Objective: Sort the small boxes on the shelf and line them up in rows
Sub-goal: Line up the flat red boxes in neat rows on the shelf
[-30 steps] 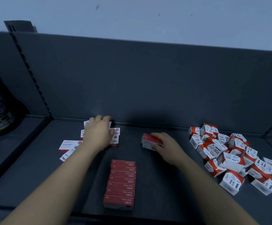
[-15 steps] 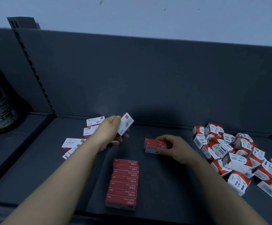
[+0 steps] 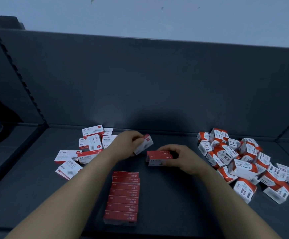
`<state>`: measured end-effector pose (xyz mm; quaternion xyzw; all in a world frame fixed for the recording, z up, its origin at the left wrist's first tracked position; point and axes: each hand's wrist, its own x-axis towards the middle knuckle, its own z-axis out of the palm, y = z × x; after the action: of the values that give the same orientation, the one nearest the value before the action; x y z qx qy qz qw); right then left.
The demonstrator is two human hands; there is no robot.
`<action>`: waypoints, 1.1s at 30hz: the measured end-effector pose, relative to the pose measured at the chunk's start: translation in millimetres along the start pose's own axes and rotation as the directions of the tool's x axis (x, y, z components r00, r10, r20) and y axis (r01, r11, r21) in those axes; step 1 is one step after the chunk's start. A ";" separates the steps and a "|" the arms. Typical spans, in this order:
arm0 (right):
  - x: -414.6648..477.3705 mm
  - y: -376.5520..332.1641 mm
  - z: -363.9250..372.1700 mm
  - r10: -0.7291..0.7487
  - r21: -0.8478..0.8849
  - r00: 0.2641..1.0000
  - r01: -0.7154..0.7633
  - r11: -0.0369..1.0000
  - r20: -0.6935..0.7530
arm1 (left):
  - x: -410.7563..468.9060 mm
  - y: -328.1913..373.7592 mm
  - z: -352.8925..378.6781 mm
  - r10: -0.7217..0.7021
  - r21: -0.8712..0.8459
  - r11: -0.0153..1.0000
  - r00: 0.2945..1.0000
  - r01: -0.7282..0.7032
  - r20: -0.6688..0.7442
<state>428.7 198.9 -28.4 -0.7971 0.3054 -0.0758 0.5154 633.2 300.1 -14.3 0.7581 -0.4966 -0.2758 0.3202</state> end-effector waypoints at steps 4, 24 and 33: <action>5.4 6.8 6.7 -0.027 0.041 0.992 0.032 0.999 -0.121 | 4.4 0.0 6.4 0.018 -0.047 0.999 0.996 -0.013 0.090; 50.1 -21.0 40.1 -0.075 -0.074 0.995 0.080 0.994 0.066 | -23.0 -62.7 -65.9 -0.410 0.183 0.846 0.829 0.502 -0.380; 48.4 -17.4 25.9 -0.023 -0.092 0.994 0.033 0.995 0.111 | -27.4 -36.9 -57.3 -0.380 -0.703 0.681 0.920 0.206 -0.098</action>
<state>485.9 196.5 -34.6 -0.8276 0.2684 -0.0247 0.4924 687.0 348.9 -2.7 0.6849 -0.1904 -0.3938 0.5827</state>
